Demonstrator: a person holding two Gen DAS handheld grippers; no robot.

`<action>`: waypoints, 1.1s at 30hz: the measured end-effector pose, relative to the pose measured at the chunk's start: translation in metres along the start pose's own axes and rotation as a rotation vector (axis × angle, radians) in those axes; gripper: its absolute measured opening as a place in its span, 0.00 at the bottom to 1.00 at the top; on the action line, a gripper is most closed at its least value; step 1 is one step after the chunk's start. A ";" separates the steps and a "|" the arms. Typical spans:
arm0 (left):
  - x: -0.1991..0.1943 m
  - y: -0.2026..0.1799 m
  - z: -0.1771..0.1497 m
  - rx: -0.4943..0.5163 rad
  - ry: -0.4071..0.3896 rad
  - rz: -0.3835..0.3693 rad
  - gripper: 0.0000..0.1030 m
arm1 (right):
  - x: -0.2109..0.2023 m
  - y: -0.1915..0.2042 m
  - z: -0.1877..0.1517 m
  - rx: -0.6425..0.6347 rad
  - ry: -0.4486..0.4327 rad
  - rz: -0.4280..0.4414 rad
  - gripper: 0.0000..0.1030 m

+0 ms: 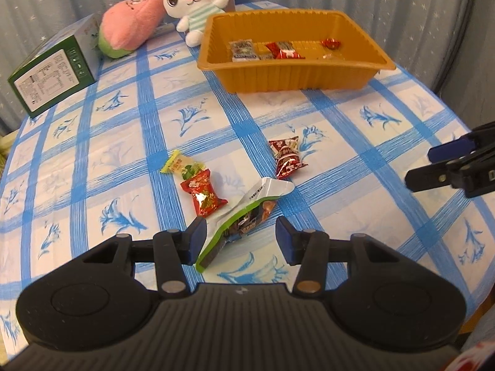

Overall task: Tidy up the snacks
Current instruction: 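Withdraw both grippers from the tray toward the remaining snacks, then grasp the green-and-white snack bag with the left gripper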

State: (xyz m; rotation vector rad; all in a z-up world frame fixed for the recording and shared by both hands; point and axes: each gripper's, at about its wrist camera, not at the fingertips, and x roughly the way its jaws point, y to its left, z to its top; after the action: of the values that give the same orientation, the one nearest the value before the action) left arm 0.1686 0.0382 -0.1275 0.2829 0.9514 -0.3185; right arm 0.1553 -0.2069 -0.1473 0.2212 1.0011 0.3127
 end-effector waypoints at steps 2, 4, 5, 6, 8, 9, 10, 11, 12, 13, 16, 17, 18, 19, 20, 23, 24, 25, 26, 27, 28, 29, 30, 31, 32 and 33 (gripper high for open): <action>0.006 0.000 0.001 0.011 0.009 -0.001 0.45 | 0.000 -0.002 0.000 0.009 0.000 -0.006 0.67; 0.011 0.001 0.002 0.021 0.017 -0.002 0.44 | 0.000 -0.004 0.001 0.017 0.000 -0.010 0.67; 0.013 0.001 0.002 0.027 0.022 -0.005 0.44 | 0.000 -0.005 0.001 0.022 -0.001 -0.012 0.67; 0.015 0.001 0.003 0.033 0.028 -0.007 0.44 | 0.000 -0.005 0.001 0.027 -0.002 -0.014 0.67; 0.020 0.001 0.003 0.041 0.040 -0.014 0.44 | 0.000 -0.007 0.001 0.036 -0.001 -0.018 0.67; 0.022 0.001 0.004 0.044 0.044 -0.018 0.44 | 0.001 -0.008 0.001 0.041 0.001 -0.021 0.67; 0.023 0.001 0.004 0.047 0.048 -0.023 0.44 | 0.001 -0.008 0.001 0.046 0.001 -0.024 0.67; 0.025 0.001 0.004 0.051 0.051 -0.027 0.44 | 0.001 -0.009 0.001 0.050 0.002 -0.025 0.67; 0.027 0.000 0.004 0.054 0.054 -0.030 0.44 | 0.001 -0.010 0.001 0.054 0.002 -0.026 0.67; 0.029 0.000 0.005 0.057 0.060 -0.033 0.44 | 0.002 -0.010 0.001 0.057 0.003 -0.027 0.67; 0.034 -0.001 0.005 0.065 0.070 -0.037 0.43 | 0.003 -0.011 0.001 0.062 0.005 -0.031 0.67; 0.035 -0.001 0.005 0.069 0.072 -0.035 0.43 | 0.003 -0.011 0.002 0.063 0.005 -0.031 0.67; 0.036 -0.002 0.005 0.073 0.072 -0.035 0.43 | 0.003 -0.011 0.002 0.065 0.005 -0.032 0.67; 0.036 -0.002 0.006 0.077 0.071 -0.037 0.43 | 0.004 -0.011 0.002 0.066 0.006 -0.033 0.67; 0.037 -0.002 0.006 0.080 0.071 -0.038 0.43 | 0.004 -0.011 0.002 0.066 0.007 -0.033 0.67; 0.037 -0.004 0.008 0.106 0.073 -0.031 0.36 | 0.007 -0.011 0.002 0.067 0.011 -0.033 0.67; 0.036 -0.004 0.008 0.121 0.073 -0.031 0.27 | 0.008 -0.011 0.002 0.068 0.013 -0.032 0.67; 0.035 -0.005 0.009 0.123 0.079 -0.049 0.22 | 0.008 -0.010 0.003 0.067 0.015 -0.031 0.67; 0.033 -0.004 0.009 0.109 0.086 -0.075 0.21 | 0.008 -0.010 0.003 0.065 0.015 -0.030 0.67; 0.032 -0.004 0.009 0.092 0.096 -0.100 0.21 | 0.009 -0.009 0.003 0.063 0.015 -0.029 0.67; 0.031 -0.006 0.009 0.082 0.104 -0.114 0.21 | 0.009 -0.008 0.003 0.061 0.015 -0.029 0.67; 0.029 -0.008 0.008 0.078 0.107 -0.122 0.21 | 0.009 -0.008 0.004 0.059 0.014 -0.028 0.67; 0.028 -0.010 0.008 0.073 0.104 -0.127 0.21 | 0.009 -0.007 0.004 0.058 0.012 -0.027 0.67; 0.027 -0.011 0.007 0.068 0.101 -0.130 0.22 | 0.009 -0.007 0.004 0.058 0.011 -0.027 0.67; 0.026 -0.012 0.007 0.065 0.096 -0.132 0.22 | 0.009 -0.007 0.004 0.059 0.011 -0.027 0.67; 0.026 -0.013 0.008 0.065 0.090 -0.135 0.23 | 0.009 -0.007 0.004 0.059 0.010 -0.027 0.67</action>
State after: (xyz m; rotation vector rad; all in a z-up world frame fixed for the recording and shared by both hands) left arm 0.1836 0.0201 -0.1460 0.2952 1.0523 -0.4637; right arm 0.1644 -0.2107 -0.1541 0.2593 1.0234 0.2604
